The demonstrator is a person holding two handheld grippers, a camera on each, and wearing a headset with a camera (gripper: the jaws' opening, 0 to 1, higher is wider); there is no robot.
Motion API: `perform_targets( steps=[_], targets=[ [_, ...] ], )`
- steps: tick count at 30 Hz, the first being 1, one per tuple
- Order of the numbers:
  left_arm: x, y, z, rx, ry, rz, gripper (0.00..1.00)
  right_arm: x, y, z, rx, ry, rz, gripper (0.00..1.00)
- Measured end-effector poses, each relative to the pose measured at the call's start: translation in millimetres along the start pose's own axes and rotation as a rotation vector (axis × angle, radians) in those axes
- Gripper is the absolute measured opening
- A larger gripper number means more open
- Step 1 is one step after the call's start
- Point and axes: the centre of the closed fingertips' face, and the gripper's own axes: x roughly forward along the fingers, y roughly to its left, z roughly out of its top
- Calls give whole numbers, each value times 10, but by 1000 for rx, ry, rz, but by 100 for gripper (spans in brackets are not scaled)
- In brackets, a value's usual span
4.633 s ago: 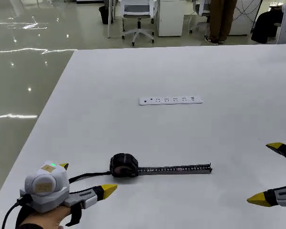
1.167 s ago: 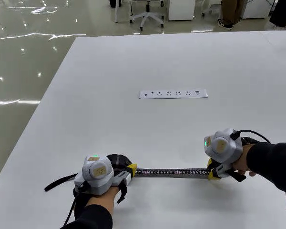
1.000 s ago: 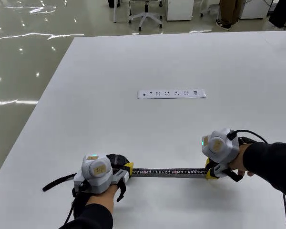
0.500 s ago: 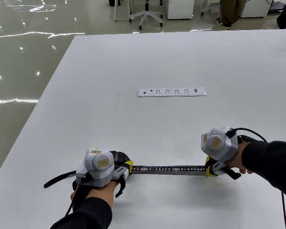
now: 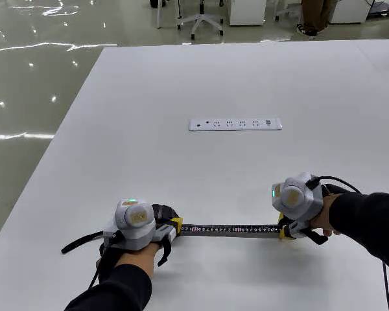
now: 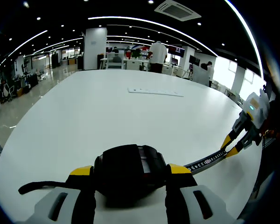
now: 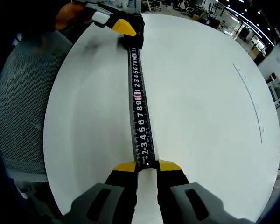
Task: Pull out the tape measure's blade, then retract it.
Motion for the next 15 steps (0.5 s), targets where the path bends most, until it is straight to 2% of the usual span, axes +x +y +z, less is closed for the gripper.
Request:
perform_targets(
  steps=[5, 15],
  targets=[
    [-1, -1, -1, -2, 2, -2, 56, 35, 4, 103, -2, -6, 9, 10],
    [1, -4, 4, -3, 1, -3, 56, 42, 2, 125, 33, -14, 9, 11]
  ],
)
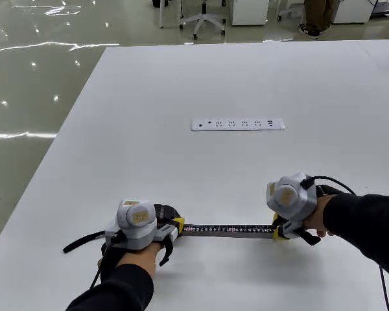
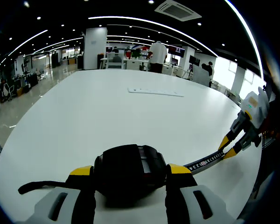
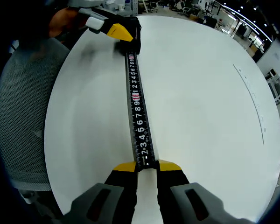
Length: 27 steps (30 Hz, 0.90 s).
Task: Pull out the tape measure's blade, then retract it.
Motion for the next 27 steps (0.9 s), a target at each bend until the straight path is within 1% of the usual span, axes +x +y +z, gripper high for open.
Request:
perform_targets(
  steps=[6, 9, 21, 27],
  targets=[
    [1, -1, 1, -2, 0, 0, 56, -2, 8, 17, 18, -3, -4, 11],
    [4, 0, -1, -3, 1, -1, 56, 7, -2, 31, 37, -13, -8, 11],
    [0, -1, -7, -8, 7, -5, 56, 23, 17, 121, 14, -30, -5, 11],
    [3, -1, -8, -11, 8, -5, 56, 39, 13, 145, 22, -33, -5, 11]
  ],
)
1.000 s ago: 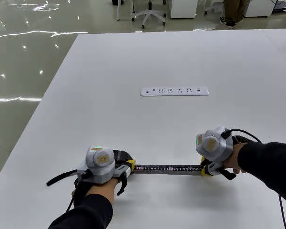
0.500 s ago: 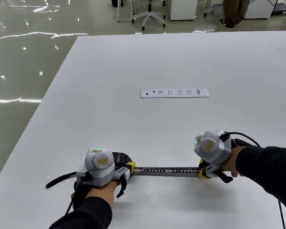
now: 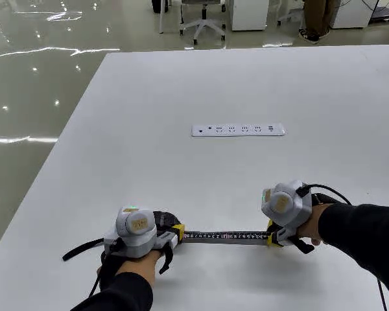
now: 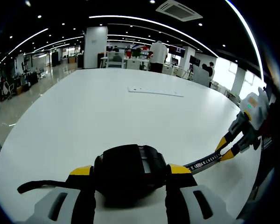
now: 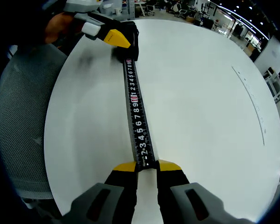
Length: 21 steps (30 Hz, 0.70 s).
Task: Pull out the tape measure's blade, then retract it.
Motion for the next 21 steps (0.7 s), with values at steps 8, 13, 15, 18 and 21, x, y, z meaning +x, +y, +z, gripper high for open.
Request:
perform_targets(
  steps=[8, 13, 15, 18, 21],
  targets=[
    [2, 5, -1, -1, 1, 0, 56, 29, -5, 48, 13, -5, -2, 11],
    [-3, 5, 0, -3, -1, 0, 56, 46, -7, 80, 22, -11, -6, 11],
    [-3, 4, 1, -3, -1, -1, 57, 51, -6, 91, 22, -12, -5, 11],
    [-3, 4, 1, -5, -2, 0, 57, 57, -6, 104, 24, -14, -4, 11],
    [-2, 5, 3, -6, -3, 0, 57, 65, -4, 122, 24, -16, -3, 11]
  ],
)
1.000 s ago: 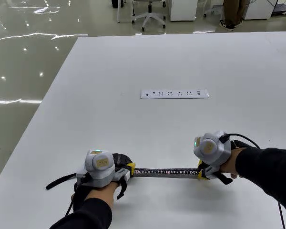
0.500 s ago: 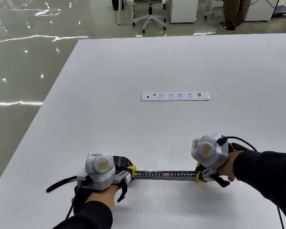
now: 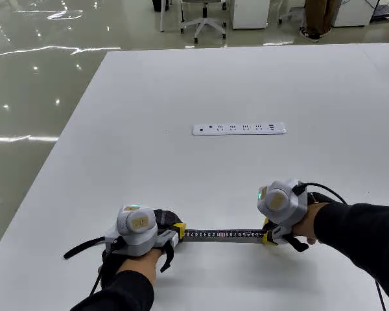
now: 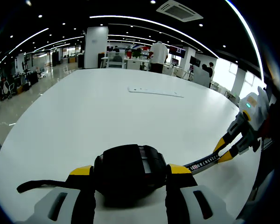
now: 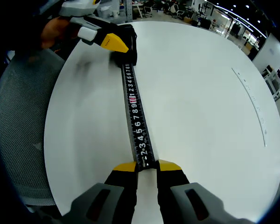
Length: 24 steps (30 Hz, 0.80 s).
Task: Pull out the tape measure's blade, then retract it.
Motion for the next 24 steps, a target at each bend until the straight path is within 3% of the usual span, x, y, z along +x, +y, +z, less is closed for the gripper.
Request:
perform_targets(
  steps=[24],
  targets=[
    [6, -7, 0, -18, -3, -3, 57, 36, 12, 96, 13, -31, 1, 11]
  ],
)
